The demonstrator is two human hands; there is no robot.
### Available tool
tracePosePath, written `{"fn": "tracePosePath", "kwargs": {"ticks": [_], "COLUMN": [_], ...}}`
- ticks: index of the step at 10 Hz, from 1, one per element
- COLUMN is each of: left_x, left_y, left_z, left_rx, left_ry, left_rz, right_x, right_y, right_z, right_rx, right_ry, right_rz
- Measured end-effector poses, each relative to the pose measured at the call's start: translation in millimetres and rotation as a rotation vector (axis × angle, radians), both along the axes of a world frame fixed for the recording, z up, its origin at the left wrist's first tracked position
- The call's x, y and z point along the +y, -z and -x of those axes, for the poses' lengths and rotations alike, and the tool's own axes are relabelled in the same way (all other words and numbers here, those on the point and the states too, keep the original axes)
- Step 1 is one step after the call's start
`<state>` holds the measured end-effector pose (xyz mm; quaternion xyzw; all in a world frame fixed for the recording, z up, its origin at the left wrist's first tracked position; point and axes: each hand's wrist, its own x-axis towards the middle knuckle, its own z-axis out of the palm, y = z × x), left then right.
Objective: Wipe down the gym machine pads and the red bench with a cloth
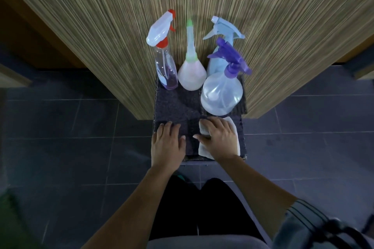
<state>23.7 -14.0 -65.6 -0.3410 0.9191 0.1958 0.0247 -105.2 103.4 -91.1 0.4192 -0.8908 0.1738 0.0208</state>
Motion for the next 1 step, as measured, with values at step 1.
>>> {"fn": "tracePosePath", "kwargs": {"ticks": [1], "left_x": [-2.6], "left_y": [3.0], "left_z": [3.4], "left_rx": [-0.002], "left_ry": [-0.021], "left_rz": [0.015], "right_x": [2.2], "right_y": [6.1], "right_z": [-0.4], "right_rx": [0.006], "right_ry": [-0.005], "right_rz": [0.047]}}
